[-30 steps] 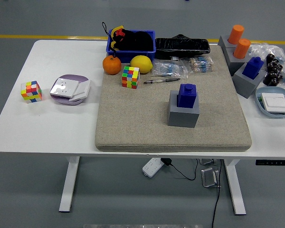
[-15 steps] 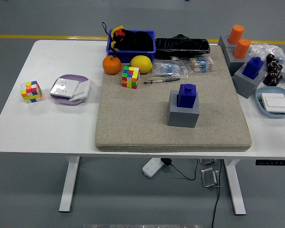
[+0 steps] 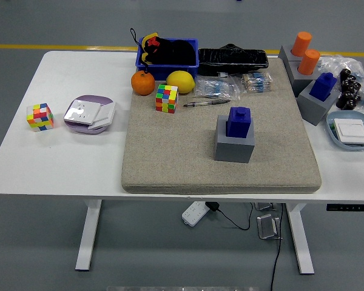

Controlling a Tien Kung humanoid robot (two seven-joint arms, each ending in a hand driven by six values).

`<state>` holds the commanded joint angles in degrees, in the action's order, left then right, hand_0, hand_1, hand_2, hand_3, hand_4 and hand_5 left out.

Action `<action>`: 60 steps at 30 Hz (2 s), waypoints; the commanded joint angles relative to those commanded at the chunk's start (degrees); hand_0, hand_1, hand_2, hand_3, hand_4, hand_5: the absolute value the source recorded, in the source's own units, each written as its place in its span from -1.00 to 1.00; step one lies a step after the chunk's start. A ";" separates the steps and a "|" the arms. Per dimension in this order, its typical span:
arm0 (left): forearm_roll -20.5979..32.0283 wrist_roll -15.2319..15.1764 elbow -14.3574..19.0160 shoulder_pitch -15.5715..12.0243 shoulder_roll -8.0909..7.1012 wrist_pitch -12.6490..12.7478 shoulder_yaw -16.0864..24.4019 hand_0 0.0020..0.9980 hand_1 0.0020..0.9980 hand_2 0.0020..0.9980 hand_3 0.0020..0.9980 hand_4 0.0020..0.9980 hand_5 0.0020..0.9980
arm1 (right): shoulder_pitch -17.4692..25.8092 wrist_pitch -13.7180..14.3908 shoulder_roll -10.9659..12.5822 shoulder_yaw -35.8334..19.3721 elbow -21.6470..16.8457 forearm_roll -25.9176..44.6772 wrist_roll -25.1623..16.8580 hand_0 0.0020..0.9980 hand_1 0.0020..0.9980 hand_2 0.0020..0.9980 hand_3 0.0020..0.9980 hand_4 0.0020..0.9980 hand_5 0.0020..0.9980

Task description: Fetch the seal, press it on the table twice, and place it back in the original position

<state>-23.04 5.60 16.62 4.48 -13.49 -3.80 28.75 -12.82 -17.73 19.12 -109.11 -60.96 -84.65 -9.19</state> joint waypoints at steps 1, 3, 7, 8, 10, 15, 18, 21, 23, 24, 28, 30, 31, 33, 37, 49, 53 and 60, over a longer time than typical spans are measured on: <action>0.00 0.00 0.00 0.01 0.00 0.03 0.00 0.63 0.65 0.59 0.70 0.62 -0.16 | -0.03 0.00 0.01 0.07 -0.02 0.00 0.00 0.73 0.57 0.46 0.51 0.69 -0.44; -0.02 0.02 0.00 0.00 -0.01 0.09 0.00 0.63 0.65 0.59 0.70 0.62 -0.16 | -0.05 0.02 0.04 0.20 -0.03 0.05 -0.01 0.73 0.57 0.46 0.51 0.69 -0.44; -0.04 0.10 0.03 0.02 -0.12 0.40 -0.10 0.63 0.65 0.59 0.69 0.62 -0.16 | -0.01 0.03 0.09 0.49 -0.02 0.07 -0.04 0.73 0.57 0.46 0.51 0.69 -0.44; -0.05 0.12 0.05 0.04 -0.16 0.42 -0.16 0.63 0.65 0.59 0.69 0.62 -0.16 | -0.01 0.03 0.09 0.50 -0.01 0.07 -0.04 0.73 0.57 0.46 0.51 0.69 -0.44; -0.02 0.13 0.04 0.09 -0.24 0.41 -0.30 0.62 0.65 0.59 0.69 0.62 -0.16 | -0.05 0.04 0.06 0.49 0.01 0.05 -0.06 0.73 0.57 0.46 0.51 0.69 -0.44; -0.02 0.12 0.09 0.30 -0.44 0.41 -0.50 0.62 0.65 0.59 0.69 0.62 -0.16 | -0.25 0.07 0.15 0.47 0.09 0.04 -0.13 0.73 0.57 0.46 0.51 0.69 -0.44; 0.00 0.13 0.11 0.30 -0.47 0.38 -0.63 0.62 0.64 0.59 0.69 0.62 -0.16 | -0.28 0.08 0.15 0.49 0.07 0.04 -0.15 0.73 0.56 0.46 0.51 0.69 -0.44; 0.03 0.15 0.10 0.26 -0.50 0.38 -0.76 0.62 0.64 0.59 0.69 0.62 -0.16 | -0.27 0.08 0.07 0.51 0.04 0.01 -0.13 0.73 0.56 0.46 0.51 0.69 -0.44; 0.05 0.17 0.08 0.19 -0.53 0.38 -0.81 0.62 0.64 0.59 0.69 0.61 -0.16 | -0.21 0.07 0.01 0.54 -0.01 0.00 -0.11 0.73 0.56 0.45 0.51 0.68 -0.44; 0.04 0.16 0.08 0.15 -0.54 0.38 -0.82 0.62 0.64 0.59 0.69 0.61 -0.16 | -0.17 0.07 0.00 0.56 -0.04 -0.01 -0.12 0.73 0.56 0.45 0.51 0.68 -0.44; -0.11 0.14 0.09 0.01 -0.52 0.40 -0.57 0.62 0.64 0.59 0.69 0.61 -0.16 | 0.02 0.09 0.01 0.55 -0.12 -0.01 -0.14 0.73 0.56 0.45 0.51 0.68 -0.44; -0.27 0.12 0.09 -0.02 -0.44 0.49 -0.30 0.62 0.64 0.59 0.69 0.61 -0.16 | 0.05 0.23 0.01 0.50 -0.18 0.11 -0.40 0.73 0.56 0.45 0.51 0.68 -0.44; -0.27 0.14 0.08 -0.01 -0.43 0.50 -0.32 0.62 0.64 0.59 0.69 0.61 -0.16 | 0.07 0.29 0.00 0.46 -0.21 0.15 -0.50 0.73 0.56 0.45 0.51 0.68 -0.44; -0.20 0.20 0.01 -0.04 -0.36 0.53 -0.47 0.62 0.64 0.59 0.69 0.61 -0.16 | 0.13 0.35 -0.04 0.27 -0.24 0.07 -0.67 0.73 0.56 0.45 0.51 0.68 -0.44; -0.49 0.29 0.10 0.04 -0.29 0.93 -0.13 0.62 0.64 0.59 0.69 0.61 -0.17 | 0.18 0.42 -0.01 -0.17 -0.23 -0.04 -0.85 0.73 0.56 0.45 0.50 0.68 -0.44; -0.65 0.43 -0.04 0.25 -0.12 1.21 0.30 0.62 0.64 0.59 0.69 0.61 -0.16 | -0.22 0.40 0.40 0.50 -0.18 -0.06 -0.88 0.73 0.56 0.45 0.50 0.68 -0.45; -0.78 0.40 0.01 0.34 -0.17 1.22 0.55 0.62 0.64 0.59 0.69 0.60 -0.16 | -0.37 0.40 0.48 0.63 -0.30 -0.05 -0.82 0.73 0.56 0.44 0.50 0.67 -0.44; -0.67 0.44 -0.05 0.33 -0.30 1.21 0.46 0.62 0.64 0.59 0.69 0.60 -0.17 | -0.53 0.38 0.58 0.86 -0.31 -0.05 -0.81 0.73 0.56 0.44 0.50 0.67 -0.45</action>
<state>-23.71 6.04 16.57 4.82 -13.79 -2.59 29.21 -13.36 -17.35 19.70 -108.25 -61.27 -84.70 -10.00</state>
